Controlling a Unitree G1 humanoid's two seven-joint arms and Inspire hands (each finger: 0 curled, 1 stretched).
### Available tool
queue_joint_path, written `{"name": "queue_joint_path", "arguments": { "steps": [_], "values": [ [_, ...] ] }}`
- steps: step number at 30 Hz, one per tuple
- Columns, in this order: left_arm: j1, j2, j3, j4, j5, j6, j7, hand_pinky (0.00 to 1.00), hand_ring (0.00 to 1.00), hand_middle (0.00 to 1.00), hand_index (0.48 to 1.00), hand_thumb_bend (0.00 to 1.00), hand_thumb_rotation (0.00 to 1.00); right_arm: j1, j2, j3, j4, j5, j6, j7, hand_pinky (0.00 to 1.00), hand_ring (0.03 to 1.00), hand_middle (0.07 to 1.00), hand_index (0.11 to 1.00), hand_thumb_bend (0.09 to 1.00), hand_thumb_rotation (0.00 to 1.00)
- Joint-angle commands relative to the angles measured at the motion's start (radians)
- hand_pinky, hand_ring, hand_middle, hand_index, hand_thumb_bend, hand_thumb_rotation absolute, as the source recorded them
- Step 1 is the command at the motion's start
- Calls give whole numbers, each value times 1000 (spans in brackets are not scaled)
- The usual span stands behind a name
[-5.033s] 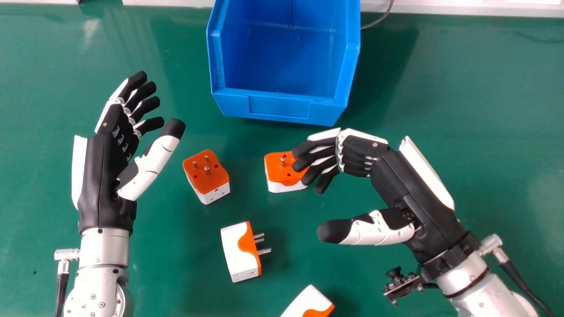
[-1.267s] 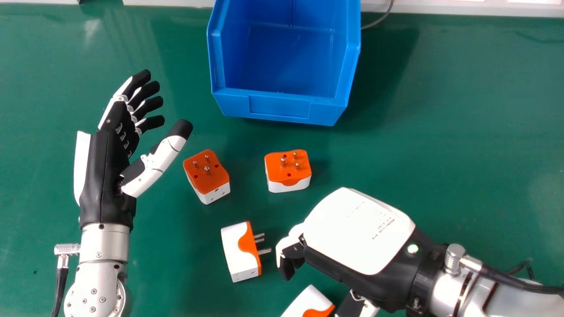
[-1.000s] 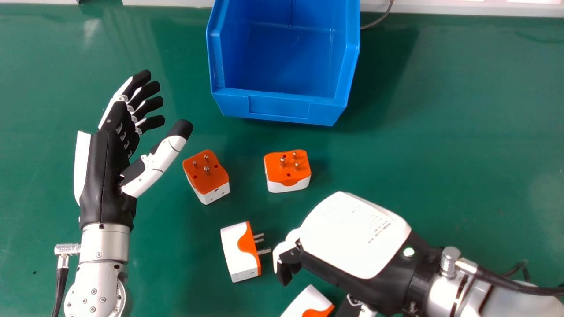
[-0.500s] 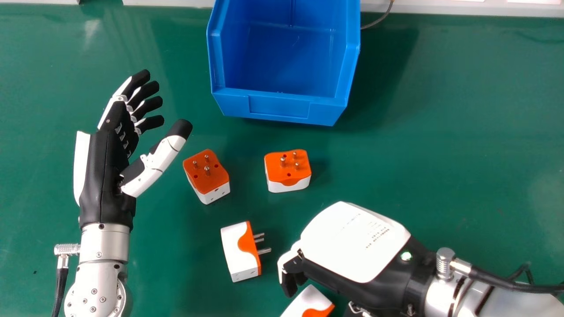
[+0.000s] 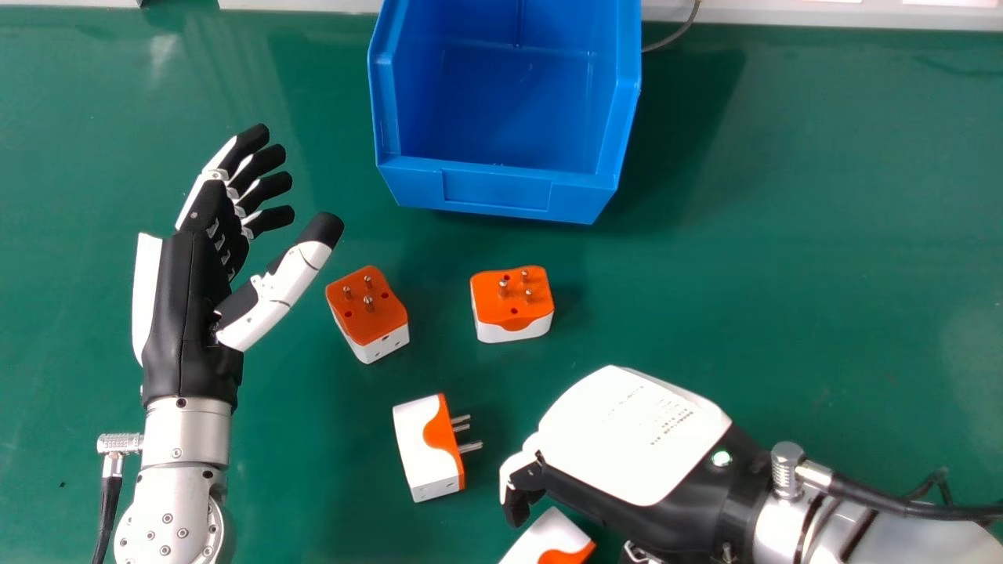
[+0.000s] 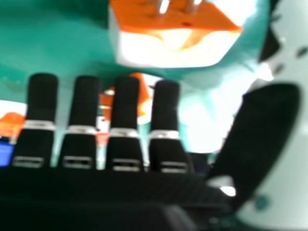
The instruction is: Pick all objects and put in blue box
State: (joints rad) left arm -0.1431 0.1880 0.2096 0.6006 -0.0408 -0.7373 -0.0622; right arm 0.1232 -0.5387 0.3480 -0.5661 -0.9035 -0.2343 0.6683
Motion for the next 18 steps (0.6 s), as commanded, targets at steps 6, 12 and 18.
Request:
{"name": "queue_joint_path", "arguments": {
  "steps": [6,12,18],
  "values": [
    [-12,7,-3,-18,1,-11,2,755,811,848,848,763,412,1,-7,-7,-25,10,-17,-32,572,727,737,693,969,174],
    [-5,7,-5,-33,4,1,2,755,810,847,847,765,413,0,-6,-4,-21,10,-21,-31,583,748,757,710,979,168],
    [-5,5,-5,-35,2,3,3,755,811,848,848,764,415,-3,-5,-4,-13,17,-22,-31,596,768,774,724,986,163]
  ]
}}
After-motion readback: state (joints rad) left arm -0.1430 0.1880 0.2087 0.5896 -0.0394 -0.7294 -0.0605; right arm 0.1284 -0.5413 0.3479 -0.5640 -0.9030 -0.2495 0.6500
